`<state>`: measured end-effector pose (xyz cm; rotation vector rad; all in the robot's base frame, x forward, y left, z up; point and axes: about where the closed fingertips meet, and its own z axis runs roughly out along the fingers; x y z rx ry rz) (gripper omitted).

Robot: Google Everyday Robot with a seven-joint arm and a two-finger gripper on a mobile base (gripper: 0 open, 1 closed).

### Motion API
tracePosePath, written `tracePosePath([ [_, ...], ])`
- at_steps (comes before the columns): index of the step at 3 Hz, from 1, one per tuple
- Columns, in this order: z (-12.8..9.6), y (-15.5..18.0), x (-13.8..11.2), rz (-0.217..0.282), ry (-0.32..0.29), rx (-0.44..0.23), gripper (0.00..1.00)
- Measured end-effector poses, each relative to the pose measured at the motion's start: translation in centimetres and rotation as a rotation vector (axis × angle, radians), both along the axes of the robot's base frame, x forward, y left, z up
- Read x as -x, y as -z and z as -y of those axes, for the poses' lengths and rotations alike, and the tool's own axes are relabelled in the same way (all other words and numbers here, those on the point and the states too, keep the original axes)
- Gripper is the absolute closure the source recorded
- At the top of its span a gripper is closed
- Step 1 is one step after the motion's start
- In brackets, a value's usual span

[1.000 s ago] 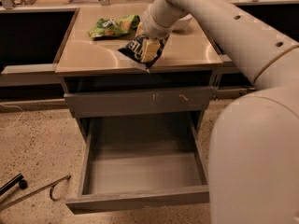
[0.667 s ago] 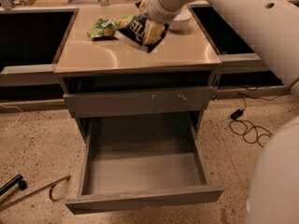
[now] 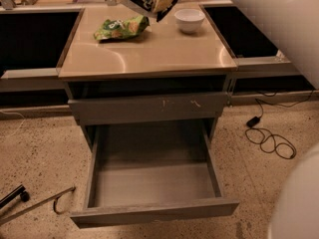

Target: Pick blue chip bag from middle drawer and place on counter

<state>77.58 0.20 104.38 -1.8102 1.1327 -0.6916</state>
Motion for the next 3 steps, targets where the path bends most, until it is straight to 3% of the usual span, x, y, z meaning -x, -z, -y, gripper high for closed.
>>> tracePosePath([
  [1,0.6,2.3,-5.2,0.008,0.061,0.013,1.00],
  [2,1.6,6.5,-9.9,-0.060,0.105,-0.024,1.00],
  [3,1.0,13.1,-11.8,-0.232,0.092,-0.097,1.00],
])
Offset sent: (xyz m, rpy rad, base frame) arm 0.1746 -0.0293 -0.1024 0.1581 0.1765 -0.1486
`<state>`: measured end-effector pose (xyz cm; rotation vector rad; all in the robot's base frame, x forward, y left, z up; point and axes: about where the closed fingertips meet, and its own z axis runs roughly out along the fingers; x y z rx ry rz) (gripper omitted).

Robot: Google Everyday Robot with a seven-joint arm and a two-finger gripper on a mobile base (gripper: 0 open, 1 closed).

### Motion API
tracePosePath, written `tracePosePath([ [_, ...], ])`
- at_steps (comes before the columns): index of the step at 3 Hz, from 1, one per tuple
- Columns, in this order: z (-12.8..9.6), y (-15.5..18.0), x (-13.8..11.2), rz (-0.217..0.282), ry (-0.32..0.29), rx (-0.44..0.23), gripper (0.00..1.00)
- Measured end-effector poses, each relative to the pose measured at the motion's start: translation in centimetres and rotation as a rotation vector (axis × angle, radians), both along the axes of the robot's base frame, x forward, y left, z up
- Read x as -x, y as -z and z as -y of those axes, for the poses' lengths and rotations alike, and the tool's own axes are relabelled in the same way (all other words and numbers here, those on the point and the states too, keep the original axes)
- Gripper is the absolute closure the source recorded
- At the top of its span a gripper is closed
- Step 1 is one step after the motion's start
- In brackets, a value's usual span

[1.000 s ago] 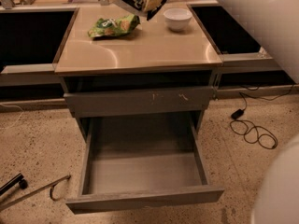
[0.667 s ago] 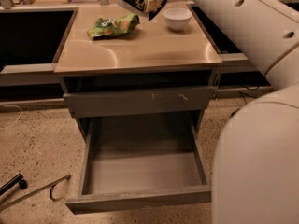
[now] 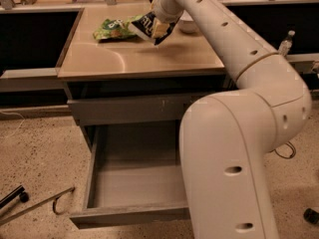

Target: Pick blue chip bag from middle drawer and place on counter

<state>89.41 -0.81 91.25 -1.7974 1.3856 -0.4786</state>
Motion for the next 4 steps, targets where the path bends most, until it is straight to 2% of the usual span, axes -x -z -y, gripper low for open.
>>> tracePosePath([
  [1,-1.2,3.3,0.0,-0.138,-0.034,-0.091,1.00],
  [2,-1.3,2.1,-0.1,-0.131,-0.040,-0.109,0.81],
  [4,-1.3,2.2,-0.1,-0.131,-0.040,-0.109,0.34],
])
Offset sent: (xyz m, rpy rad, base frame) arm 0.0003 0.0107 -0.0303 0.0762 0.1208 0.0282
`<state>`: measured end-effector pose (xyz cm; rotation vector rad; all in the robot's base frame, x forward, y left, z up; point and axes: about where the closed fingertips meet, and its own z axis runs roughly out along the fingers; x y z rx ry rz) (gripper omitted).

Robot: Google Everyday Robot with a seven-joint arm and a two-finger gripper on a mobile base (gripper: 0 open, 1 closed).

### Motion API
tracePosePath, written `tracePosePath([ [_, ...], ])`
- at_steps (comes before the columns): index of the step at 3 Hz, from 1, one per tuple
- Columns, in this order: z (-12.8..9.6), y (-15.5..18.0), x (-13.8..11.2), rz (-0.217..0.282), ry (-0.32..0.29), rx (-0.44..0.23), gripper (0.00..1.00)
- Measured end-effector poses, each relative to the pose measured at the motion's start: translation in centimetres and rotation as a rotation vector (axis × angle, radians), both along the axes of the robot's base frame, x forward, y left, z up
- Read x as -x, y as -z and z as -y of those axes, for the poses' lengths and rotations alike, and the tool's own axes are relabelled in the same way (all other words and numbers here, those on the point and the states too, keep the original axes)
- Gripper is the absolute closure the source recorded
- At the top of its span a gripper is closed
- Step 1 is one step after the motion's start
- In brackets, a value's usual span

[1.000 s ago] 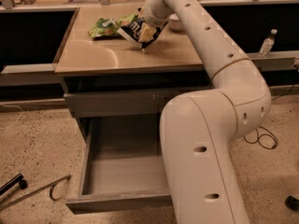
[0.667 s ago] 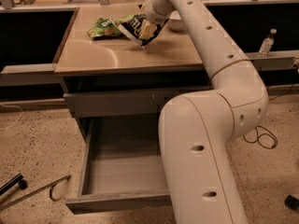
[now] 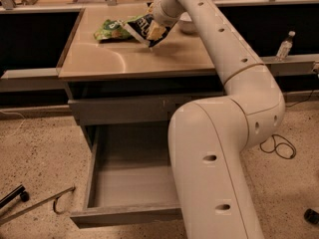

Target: Pick blue chip bag from middle drawer and place on counter

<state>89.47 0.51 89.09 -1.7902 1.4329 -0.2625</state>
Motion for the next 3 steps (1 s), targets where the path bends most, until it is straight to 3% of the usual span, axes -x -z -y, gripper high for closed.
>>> tracePosePath([
  [1,0.00,0.00,0.00,0.000,0.000,0.000,0.11],
  [2,0.00,0.01,0.00,0.000,0.000,0.000,0.00],
  [3,0.00,0.01,0.00,0.000,0.000,0.000,0.00],
])
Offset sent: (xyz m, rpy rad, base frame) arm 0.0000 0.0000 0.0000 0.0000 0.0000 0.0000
